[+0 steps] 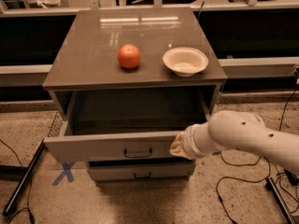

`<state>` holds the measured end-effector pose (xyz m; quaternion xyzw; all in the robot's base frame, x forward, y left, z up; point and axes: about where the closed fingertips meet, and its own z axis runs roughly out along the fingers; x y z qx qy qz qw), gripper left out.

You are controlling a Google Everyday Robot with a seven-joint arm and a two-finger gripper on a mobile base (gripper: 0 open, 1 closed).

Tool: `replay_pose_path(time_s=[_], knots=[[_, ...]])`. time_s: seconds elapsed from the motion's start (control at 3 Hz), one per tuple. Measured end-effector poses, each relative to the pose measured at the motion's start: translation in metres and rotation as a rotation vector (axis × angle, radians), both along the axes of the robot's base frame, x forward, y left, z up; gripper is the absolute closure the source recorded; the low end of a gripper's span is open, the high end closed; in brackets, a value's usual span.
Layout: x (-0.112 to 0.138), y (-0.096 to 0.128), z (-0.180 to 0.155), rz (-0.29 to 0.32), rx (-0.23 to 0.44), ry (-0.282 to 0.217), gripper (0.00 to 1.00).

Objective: Close top drawer

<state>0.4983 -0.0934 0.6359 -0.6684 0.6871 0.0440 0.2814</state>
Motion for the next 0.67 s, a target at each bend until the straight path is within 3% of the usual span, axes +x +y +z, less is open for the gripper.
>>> replay_pose_path(time_s=[0.67], knots=[[0.054, 0.010, -0.001, 0.020, 0.018, -0.001, 1.00]])
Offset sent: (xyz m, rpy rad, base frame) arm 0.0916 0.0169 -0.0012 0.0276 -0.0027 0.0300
